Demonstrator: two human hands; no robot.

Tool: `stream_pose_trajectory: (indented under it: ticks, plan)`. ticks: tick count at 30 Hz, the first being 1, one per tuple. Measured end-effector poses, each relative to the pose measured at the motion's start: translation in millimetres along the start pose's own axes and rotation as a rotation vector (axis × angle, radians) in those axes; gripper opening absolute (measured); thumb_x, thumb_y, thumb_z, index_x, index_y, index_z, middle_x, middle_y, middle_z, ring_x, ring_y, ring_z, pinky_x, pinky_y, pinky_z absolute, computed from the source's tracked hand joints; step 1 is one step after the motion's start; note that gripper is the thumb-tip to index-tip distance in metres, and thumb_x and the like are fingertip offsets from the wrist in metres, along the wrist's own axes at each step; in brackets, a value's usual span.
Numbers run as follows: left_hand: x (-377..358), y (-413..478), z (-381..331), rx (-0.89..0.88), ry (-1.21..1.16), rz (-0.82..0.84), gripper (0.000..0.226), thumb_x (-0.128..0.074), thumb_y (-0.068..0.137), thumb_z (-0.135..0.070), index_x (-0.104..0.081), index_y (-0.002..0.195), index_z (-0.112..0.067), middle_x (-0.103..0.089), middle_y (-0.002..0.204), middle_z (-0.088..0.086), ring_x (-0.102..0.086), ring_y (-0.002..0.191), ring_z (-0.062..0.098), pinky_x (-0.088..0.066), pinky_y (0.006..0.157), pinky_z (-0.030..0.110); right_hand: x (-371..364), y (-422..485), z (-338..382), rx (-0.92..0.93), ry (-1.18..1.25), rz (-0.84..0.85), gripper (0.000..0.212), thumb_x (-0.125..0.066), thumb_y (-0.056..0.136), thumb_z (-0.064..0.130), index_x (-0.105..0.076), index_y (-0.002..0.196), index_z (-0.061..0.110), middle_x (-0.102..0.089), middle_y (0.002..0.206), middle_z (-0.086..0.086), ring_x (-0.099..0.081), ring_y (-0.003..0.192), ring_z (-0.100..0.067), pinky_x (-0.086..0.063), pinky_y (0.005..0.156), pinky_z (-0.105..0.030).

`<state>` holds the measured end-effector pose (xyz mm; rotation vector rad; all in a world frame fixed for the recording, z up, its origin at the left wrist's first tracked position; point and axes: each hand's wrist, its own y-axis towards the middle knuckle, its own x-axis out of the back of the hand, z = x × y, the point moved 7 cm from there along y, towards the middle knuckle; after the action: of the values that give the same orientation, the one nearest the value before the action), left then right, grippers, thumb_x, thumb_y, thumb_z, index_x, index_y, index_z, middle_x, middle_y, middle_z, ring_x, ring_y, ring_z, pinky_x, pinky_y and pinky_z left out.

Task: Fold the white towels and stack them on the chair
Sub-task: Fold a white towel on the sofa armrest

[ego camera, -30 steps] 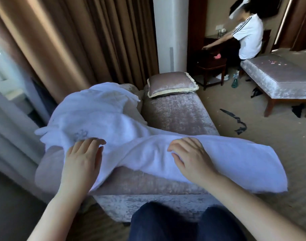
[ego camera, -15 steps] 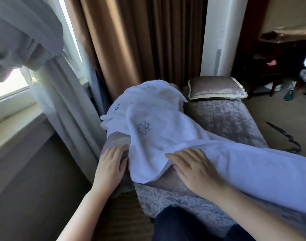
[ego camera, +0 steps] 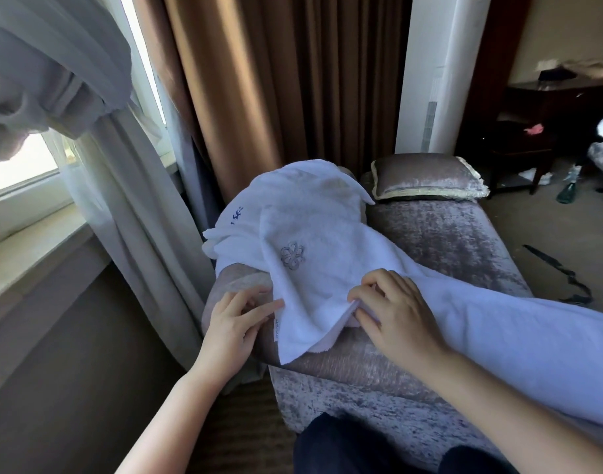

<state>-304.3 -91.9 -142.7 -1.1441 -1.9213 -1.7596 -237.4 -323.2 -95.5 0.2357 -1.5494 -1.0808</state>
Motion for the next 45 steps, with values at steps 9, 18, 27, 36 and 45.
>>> stream_pose_trajectory:
  ticks: [9,18,27,36,45]
  plan:
    - [-4.1,8.3,-4.5,-0.041,0.067,0.02,0.023,-0.054,0.092,-0.027,-0.075,0.1,-0.021,-0.061,0.104,0.0,-0.051,0.089,0.019,-0.048,0.077,0.035,-8.7,-5.7,-0.6,0.001,-0.015,0.035,0.018,-0.051,0.081,0.025,-0.067,0.082,0.016,-0.054,0.086,0.001,-0.053,0.072,-0.018,-0.041,0.064,-0.029]
    - [19.5,13.3,-1.9,0.089,0.011,-0.113,0.025,-0.047,0.094,-0.021,-0.067,0.092,-0.006,-0.062,0.104,0.004,-0.048,0.096,0.018,-0.036,0.088,0.022,4.6,-4.1,0.8,-0.015,0.1,0.006,0.018,-0.053,0.085,0.023,-0.068,0.084,0.013,-0.055,0.084,0.002,-0.051,0.071,-0.012,-0.042,0.065,-0.023]
    - [63.0,27.5,51.0,0.52,-0.049,-0.224,0.021,-0.042,0.102,-0.02,-0.053,0.084,-0.014,-0.053,0.089,0.0,-0.047,0.084,0.014,-0.031,0.073,0.025,-34.8,75.6,-25.5,-0.292,0.044,0.094,0.018,-0.059,0.095,0.028,-0.065,0.099,0.011,-0.056,0.105,-0.001,-0.057,0.079,-0.02,-0.042,0.058,-0.034]
    - [29.3,30.3,76.0,0.725,-0.219,0.014,0.018,-0.054,0.098,-0.029,-0.064,0.093,-0.014,-0.053,0.087,-0.005,-0.051,0.079,0.011,-0.037,0.069,0.021,-11.1,14.0,3.1,-0.061,0.016,0.011,0.015,-0.058,0.089,0.021,-0.065,0.1,0.012,-0.061,0.1,0.0,-0.059,0.082,-0.018,-0.049,0.063,-0.028]
    - [47.4,27.8,67.6,0.616,-0.586,0.048,0.018,-0.057,0.095,-0.007,-0.07,0.105,-0.014,-0.067,0.121,-0.01,-0.06,0.112,0.002,-0.046,0.096,0.023,-15.6,-52.5,-3.1,0.082,-0.121,0.029,0.018,-0.073,0.081,0.005,-0.069,0.098,0.007,-0.063,0.099,-0.003,-0.058,0.09,-0.021,-0.047,0.082,-0.028]
